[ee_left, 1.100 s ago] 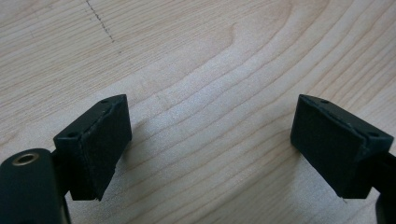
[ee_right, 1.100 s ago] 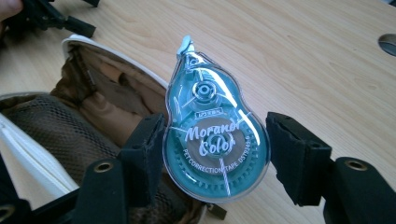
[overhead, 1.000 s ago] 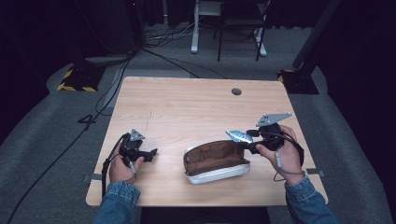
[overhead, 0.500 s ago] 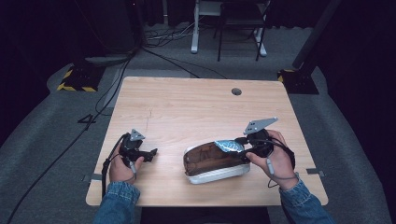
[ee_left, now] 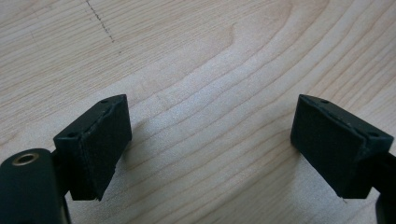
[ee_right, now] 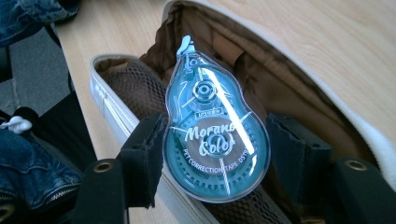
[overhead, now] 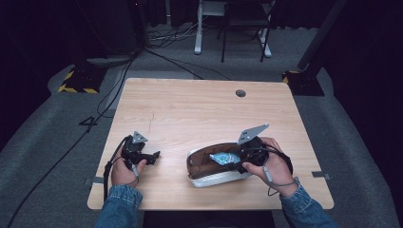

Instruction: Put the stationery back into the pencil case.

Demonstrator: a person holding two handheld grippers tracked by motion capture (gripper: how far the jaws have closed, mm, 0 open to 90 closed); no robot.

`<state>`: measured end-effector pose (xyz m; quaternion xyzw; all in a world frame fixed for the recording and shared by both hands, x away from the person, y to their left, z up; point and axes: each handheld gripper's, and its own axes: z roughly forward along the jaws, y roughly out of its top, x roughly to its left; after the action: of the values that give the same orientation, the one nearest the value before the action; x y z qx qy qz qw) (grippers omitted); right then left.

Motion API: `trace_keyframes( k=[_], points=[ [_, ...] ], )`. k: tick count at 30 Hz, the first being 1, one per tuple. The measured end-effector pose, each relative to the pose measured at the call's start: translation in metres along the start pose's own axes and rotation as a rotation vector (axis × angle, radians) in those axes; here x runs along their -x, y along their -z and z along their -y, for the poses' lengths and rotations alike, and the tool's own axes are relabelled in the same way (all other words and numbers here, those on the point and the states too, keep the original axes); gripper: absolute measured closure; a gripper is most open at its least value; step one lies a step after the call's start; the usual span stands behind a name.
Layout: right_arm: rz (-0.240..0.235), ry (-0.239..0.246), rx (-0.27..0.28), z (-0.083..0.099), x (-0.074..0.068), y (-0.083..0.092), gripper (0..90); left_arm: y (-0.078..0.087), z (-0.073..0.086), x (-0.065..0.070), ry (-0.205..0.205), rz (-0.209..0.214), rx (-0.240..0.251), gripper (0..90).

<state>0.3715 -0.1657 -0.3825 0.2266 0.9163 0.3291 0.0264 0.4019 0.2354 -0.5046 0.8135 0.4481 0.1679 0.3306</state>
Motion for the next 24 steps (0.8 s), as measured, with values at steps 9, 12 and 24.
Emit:
trace_keyframes(
  k=[9,12,24],
  points=[
    [-0.056,-0.015,-0.017,0.001,0.005,-0.013,39.5,0.0,0.0,0.0,0.0,0.0,0.0,12.6],
    [-0.061,-0.016,-0.02,0.001,0.006,-0.017,39.5,0.0,0.0,0.0,0.0,0.0,0.0,12.6],
    [-0.056,-0.033,-0.008,0.002,0.013,-0.03,39.4,0.0,0.0,0.0,0.0,0.0,0.0,12.6]
  ],
)
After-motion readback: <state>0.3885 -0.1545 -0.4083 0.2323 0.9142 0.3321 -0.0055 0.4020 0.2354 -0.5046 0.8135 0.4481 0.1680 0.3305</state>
